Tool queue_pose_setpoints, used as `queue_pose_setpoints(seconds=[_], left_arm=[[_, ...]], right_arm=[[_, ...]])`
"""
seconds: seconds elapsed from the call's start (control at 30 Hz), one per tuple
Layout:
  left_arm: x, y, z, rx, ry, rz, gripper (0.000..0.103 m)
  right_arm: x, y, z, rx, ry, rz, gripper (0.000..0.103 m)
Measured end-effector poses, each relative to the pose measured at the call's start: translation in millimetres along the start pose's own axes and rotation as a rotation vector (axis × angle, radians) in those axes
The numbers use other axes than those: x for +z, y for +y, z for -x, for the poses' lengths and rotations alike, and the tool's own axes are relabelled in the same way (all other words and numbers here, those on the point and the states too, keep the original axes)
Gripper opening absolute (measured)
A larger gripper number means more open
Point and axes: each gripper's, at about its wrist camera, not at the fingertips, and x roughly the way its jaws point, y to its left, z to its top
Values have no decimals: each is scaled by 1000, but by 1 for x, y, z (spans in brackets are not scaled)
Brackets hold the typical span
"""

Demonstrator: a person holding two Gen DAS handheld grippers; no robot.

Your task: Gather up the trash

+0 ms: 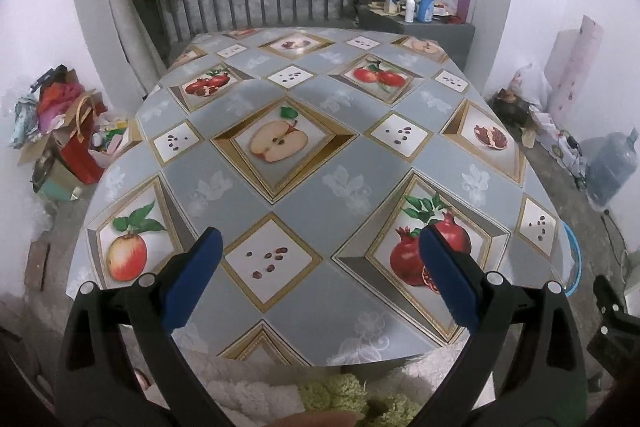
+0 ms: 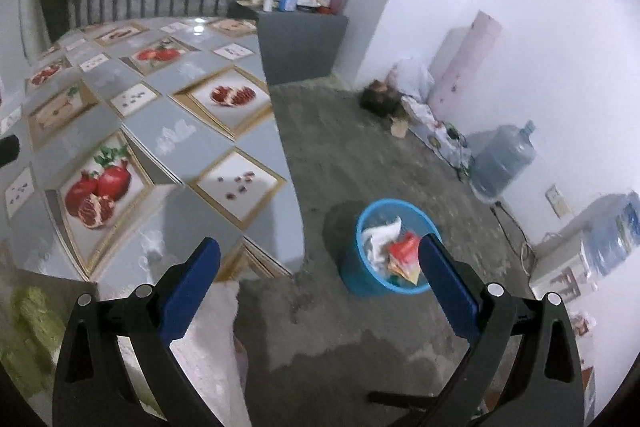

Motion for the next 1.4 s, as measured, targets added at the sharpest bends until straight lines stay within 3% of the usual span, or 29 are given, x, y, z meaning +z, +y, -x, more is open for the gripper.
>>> queue_pose_setpoints(seconds=[0.4,1.0,1.4], left_arm=[[-1,-19,-8,-17,44,-65,94],[-2,-34,-5,-38,52,-111,94],[-3,-45,0,-91,42,-152,94]], right_arm=[[-15,-16,-11,-18,63,-60,96],[-15,-18,-9,-12,49,-67,96],[-13,-22,-7,-21,41,-79,96]])
